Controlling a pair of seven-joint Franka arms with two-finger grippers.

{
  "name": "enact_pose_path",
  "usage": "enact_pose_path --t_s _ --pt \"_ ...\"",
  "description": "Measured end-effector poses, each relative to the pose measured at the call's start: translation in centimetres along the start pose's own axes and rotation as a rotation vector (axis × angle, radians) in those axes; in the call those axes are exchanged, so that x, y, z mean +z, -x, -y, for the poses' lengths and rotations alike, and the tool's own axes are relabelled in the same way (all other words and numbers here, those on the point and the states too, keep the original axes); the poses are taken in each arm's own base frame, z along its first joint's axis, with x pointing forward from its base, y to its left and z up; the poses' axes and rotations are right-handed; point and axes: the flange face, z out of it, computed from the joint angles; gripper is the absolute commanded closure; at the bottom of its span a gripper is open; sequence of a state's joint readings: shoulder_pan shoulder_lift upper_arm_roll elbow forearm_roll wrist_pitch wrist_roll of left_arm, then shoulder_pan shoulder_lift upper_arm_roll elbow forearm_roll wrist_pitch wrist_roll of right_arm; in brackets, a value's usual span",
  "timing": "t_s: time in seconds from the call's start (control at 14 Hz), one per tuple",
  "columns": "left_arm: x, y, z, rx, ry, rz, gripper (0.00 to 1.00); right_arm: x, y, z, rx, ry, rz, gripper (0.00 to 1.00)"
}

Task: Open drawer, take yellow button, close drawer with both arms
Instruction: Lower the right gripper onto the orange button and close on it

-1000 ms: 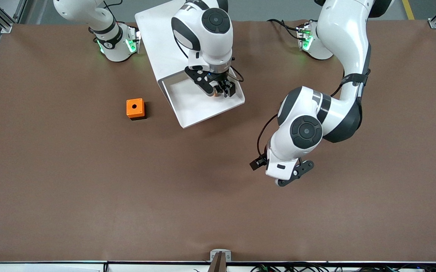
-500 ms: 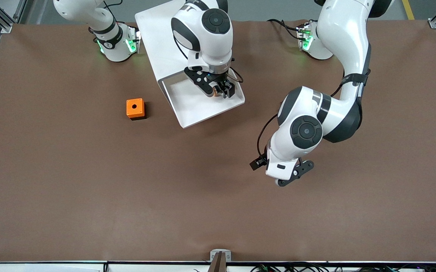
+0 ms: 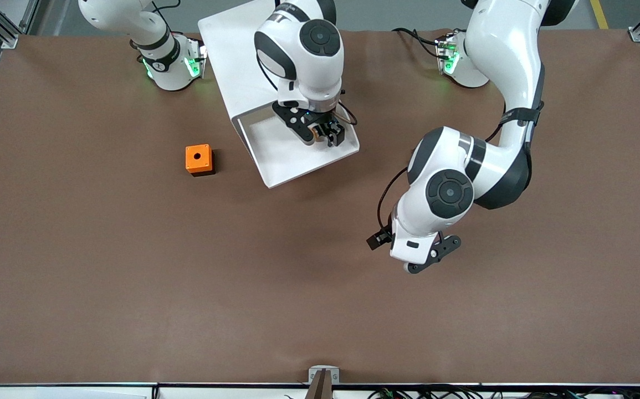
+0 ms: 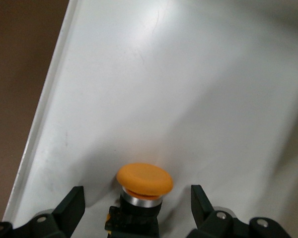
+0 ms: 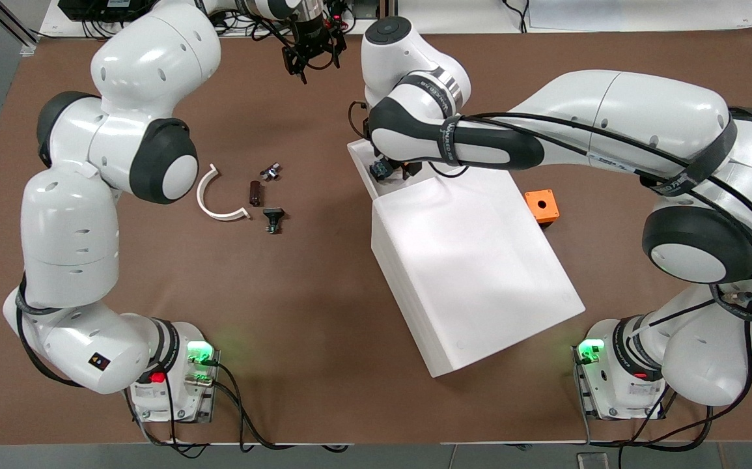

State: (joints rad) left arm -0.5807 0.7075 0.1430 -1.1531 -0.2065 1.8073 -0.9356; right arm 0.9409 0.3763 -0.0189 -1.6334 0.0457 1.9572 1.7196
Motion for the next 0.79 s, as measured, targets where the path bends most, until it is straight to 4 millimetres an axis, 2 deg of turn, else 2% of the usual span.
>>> enact_pose_path --t_s 0.57,0.79 --pt "0.0 0.0 0.0 -0.001 0.0 0.0 0.01 -0.7 0.2 0.2 0.0 -0.017 0.003 0.14" --pt "0.0 0.0 0.0 -0.001 0.0 0.0 0.01 -0.7 1.1 0.1 -0.01 -0.016 0.003 0.25"
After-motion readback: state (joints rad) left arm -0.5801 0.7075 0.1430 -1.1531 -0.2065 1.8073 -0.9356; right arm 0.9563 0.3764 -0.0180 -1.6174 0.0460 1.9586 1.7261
